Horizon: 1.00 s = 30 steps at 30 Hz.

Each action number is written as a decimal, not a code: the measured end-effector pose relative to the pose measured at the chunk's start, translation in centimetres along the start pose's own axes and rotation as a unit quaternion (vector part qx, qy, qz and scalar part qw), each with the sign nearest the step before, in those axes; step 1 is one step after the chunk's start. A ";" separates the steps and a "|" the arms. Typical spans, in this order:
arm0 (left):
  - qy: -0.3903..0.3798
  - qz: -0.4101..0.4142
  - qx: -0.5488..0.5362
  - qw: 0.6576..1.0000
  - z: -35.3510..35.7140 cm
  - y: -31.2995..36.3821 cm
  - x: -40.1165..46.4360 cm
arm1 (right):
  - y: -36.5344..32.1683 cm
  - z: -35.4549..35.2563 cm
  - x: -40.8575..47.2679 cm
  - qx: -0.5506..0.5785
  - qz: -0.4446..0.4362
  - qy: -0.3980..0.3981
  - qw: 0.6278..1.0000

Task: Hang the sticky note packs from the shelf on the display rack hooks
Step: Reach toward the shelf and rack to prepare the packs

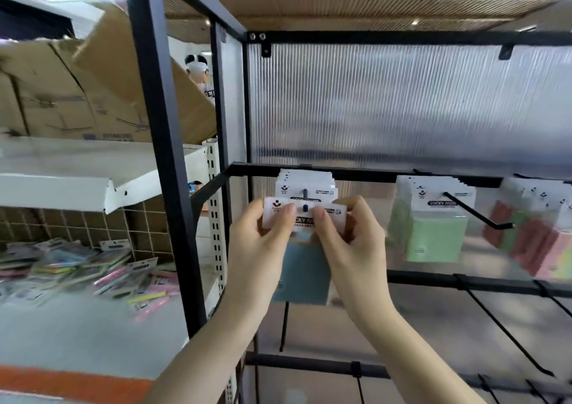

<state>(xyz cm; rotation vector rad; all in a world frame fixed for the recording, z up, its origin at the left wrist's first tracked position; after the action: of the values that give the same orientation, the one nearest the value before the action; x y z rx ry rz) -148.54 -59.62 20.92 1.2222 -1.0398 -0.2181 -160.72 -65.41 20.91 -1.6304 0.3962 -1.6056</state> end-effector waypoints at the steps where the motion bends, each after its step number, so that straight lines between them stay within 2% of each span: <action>1: 0.002 0.001 0.005 1.000 0.0 -0.3 0.0 | 0.2 0.0 0.1 0.000 0.006 0.000 1.000; 6: 0.025 0.036 0.050 0.998 0.3 -0.7 0.3 | 1.2 -0.2 0.7 -0.023 0.017 -0.005 1.000; 13: 0.083 0.031 0.124 0.988 0.4 -3.4 1.4 | 3.1 -1.3 2.0 -0.072 0.049 0.024 0.996; 17: 0.093 -0.002 0.143 0.985 0.8 -5.0 2.2 | 5.3 -1.6 2.3 -0.101 0.102 0.006 0.990; 30: 0.094 -0.082 0.173 0.977 1.6 -6.0 1.6 | 8.1 -2.1 2.4 -0.117 0.144 -0.017 0.982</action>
<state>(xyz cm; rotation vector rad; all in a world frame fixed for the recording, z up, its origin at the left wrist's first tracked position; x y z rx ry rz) -146.64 -64.04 16.68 1.6134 -0.8328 -0.0454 -159.86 -72.84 16.57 -1.6806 0.7908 -1.3506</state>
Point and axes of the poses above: each hand's wrist, its own x-axis towards the middle knuckle, its own z-axis out of the palm, y = z × x, the point moved 5 cm from there along x, towards the middle knuckle, and after that the axes turned 9 degrees about x, right-handed, at the moved point
